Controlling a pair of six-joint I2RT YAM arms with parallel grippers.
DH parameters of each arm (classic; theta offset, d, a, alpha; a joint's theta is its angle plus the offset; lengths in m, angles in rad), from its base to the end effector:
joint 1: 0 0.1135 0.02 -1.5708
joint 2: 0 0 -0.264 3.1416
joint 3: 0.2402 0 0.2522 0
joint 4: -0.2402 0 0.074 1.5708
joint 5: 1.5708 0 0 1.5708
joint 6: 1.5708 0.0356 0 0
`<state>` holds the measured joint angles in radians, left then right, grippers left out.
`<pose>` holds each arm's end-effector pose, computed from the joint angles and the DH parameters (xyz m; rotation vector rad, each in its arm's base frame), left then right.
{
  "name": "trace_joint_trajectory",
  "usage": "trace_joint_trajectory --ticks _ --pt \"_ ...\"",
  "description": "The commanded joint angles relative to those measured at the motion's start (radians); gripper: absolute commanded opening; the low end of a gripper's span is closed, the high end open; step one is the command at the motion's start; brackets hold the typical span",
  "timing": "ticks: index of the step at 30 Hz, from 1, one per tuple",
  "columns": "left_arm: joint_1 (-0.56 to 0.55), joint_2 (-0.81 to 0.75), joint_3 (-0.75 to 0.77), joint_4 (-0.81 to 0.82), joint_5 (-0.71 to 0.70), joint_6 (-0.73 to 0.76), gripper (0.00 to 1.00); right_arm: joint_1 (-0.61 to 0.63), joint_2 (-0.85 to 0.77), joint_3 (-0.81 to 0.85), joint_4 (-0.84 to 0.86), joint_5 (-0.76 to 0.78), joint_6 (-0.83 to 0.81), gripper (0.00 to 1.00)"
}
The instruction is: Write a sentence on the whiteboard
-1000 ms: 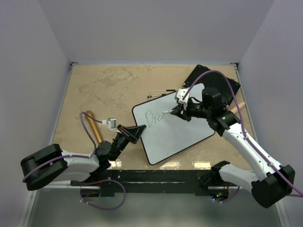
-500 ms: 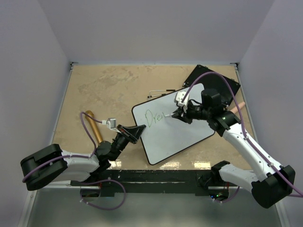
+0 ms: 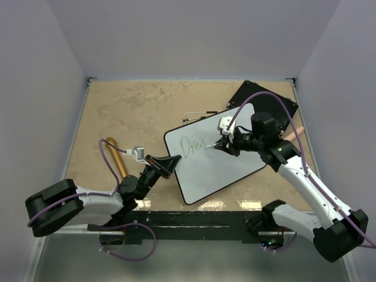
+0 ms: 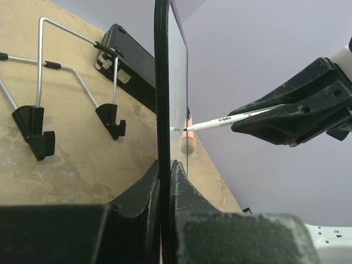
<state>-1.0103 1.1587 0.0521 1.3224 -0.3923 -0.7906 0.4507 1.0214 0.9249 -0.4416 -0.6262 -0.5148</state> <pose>0.1083 -0.1469 0.1861 -0.1960 1.4732 -1.2272 0.1890 0.1146 0.3221 -1.2667 1.6170 0.6170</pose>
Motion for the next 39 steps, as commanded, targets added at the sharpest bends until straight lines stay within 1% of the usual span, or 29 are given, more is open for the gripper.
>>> trace_joint_trajectory --ticks 1,5,17,28,33,39 --pt "-0.004 -0.007 -0.043 0.029 0.007 0.129 0.0 -0.004 0.014 0.038 0.036 -0.075 0.012 0.0" --pt "-0.002 -0.004 -0.043 0.031 0.009 0.129 0.0 -0.004 0.014 0.034 0.092 -0.058 0.042 0.0" --pt "-0.002 0.002 -0.043 0.037 0.01 0.128 0.0 -0.003 0.031 0.055 0.162 -0.021 0.093 0.0" --pt "-0.002 0.001 -0.044 0.04 0.012 0.126 0.0 -0.003 0.036 0.035 0.173 0.014 0.104 0.0" --pt "-0.002 0.007 -0.043 0.041 0.013 0.126 0.0 -0.004 0.042 0.034 0.175 -0.007 0.096 0.0" --pt "-0.002 0.009 -0.043 0.041 0.015 0.128 0.0 -0.003 0.057 0.038 0.146 -0.072 0.067 0.0"
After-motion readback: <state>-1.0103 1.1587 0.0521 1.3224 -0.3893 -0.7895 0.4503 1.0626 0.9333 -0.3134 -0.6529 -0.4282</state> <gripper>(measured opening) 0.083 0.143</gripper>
